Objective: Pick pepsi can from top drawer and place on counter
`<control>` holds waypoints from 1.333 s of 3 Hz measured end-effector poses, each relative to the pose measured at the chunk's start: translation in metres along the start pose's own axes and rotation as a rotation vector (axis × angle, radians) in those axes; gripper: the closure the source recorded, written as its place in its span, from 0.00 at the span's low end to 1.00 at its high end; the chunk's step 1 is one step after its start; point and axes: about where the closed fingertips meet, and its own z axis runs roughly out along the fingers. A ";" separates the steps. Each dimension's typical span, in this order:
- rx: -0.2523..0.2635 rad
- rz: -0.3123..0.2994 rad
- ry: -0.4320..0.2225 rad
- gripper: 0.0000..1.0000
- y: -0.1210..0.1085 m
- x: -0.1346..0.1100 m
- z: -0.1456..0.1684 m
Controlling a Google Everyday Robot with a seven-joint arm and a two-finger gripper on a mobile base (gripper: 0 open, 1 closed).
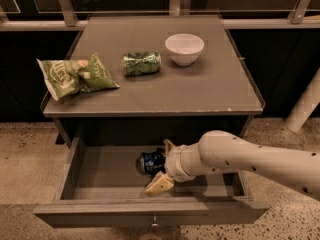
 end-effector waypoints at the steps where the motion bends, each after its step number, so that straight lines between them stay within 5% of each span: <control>1: 0.000 0.000 0.000 0.42 0.000 0.000 0.000; 3: 0.000 0.000 0.000 0.88 0.000 0.000 0.000; 4: 0.000 0.000 0.000 1.00 0.000 0.000 0.000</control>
Offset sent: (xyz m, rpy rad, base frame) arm 0.0000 0.0000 0.0000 0.0000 0.0000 0.0000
